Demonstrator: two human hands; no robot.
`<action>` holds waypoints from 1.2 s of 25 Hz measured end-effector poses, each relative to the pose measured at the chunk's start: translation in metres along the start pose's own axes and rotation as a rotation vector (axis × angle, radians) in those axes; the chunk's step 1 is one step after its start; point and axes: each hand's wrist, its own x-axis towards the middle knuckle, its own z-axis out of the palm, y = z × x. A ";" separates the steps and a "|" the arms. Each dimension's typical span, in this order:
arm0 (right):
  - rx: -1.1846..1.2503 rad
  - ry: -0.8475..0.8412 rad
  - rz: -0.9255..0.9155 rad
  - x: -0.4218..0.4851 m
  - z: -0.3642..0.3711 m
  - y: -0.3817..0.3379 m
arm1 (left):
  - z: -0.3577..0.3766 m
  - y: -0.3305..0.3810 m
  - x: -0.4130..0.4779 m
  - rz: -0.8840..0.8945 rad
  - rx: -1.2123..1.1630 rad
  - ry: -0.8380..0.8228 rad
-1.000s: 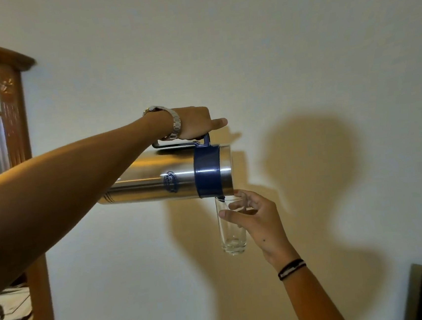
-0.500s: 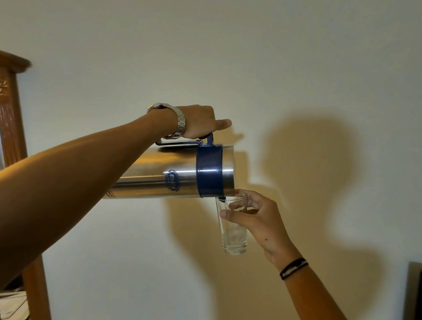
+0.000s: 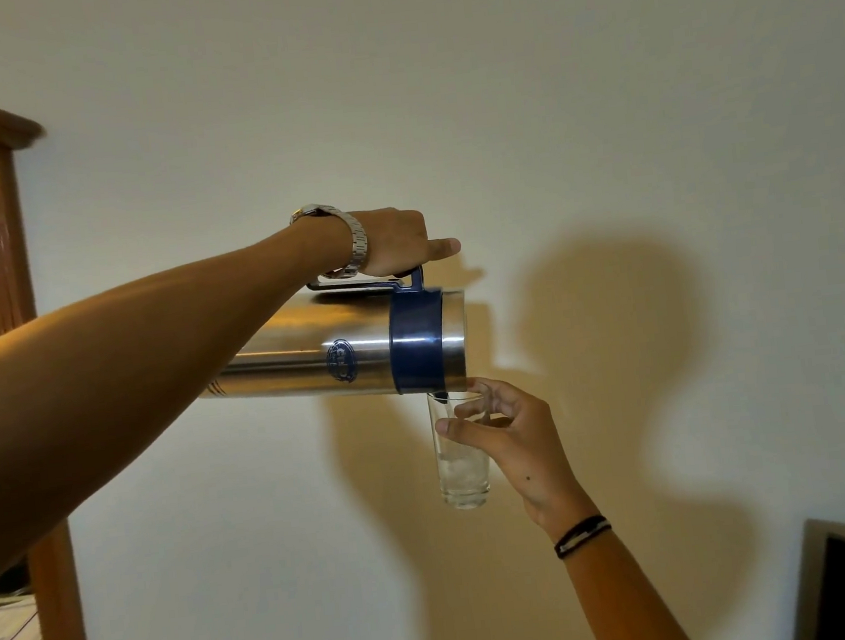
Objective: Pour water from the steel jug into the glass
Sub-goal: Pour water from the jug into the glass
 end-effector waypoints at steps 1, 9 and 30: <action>-0.002 0.004 0.001 0.000 0.001 0.000 | 0.001 0.000 0.000 0.002 0.003 -0.001; -0.010 -0.009 0.010 -0.003 0.006 0.003 | 0.007 -0.001 0.001 0.021 0.010 -0.012; -0.006 0.027 0.066 0.000 0.007 0.020 | 0.003 -0.010 -0.001 0.002 -0.044 0.036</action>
